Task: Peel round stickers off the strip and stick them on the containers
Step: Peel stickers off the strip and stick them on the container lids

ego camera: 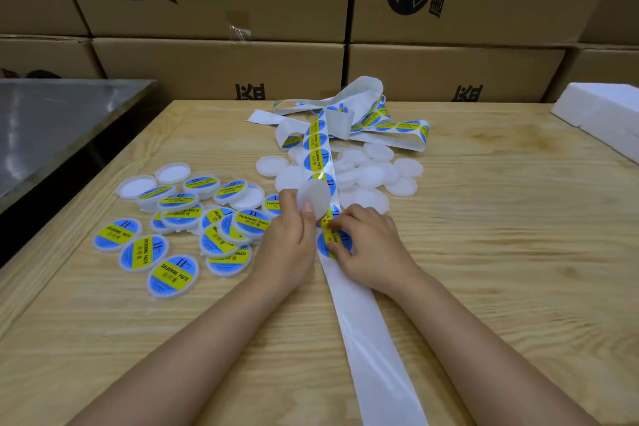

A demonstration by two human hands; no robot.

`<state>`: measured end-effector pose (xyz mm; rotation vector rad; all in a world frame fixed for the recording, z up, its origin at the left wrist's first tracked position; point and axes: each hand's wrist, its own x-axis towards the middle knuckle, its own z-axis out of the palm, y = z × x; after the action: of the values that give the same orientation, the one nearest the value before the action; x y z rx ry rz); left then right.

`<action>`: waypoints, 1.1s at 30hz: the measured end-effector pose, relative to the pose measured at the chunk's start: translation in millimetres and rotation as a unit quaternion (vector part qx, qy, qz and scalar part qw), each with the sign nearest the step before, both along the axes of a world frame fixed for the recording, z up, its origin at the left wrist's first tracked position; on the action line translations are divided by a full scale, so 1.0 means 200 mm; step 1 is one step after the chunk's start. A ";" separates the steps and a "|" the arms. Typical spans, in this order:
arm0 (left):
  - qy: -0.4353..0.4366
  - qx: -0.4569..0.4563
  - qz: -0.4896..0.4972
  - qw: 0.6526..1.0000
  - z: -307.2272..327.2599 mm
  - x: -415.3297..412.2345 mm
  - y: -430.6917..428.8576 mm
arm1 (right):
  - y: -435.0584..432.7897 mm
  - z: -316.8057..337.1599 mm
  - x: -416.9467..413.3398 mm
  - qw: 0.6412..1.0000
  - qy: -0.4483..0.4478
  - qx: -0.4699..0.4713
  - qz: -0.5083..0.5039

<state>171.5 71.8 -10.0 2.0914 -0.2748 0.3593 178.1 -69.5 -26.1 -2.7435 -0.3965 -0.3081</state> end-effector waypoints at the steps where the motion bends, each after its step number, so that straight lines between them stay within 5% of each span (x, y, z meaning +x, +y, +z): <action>1: -0.002 0.001 0.002 1.000 0.00 0.00 0.00 | 0.00 0.00 0.00 1.000 0.000 0.001 -0.004; 24: 0.002 0.009 -0.023 1.000 -0.01 0.01 0.01 | 0.01 0.00 0.00 0.993 -0.050 0.097 -0.046; 33: 0.091 -0.105 0.018 0.990 -0.05 0.10 0.03 | 0.01 0.05 -0.04 0.950 -0.110 0.285 0.065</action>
<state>190.7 77.5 -20.9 1.9076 -0.0869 0.2079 169.7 -67.8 -15.2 -2.1152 -0.4582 -0.5938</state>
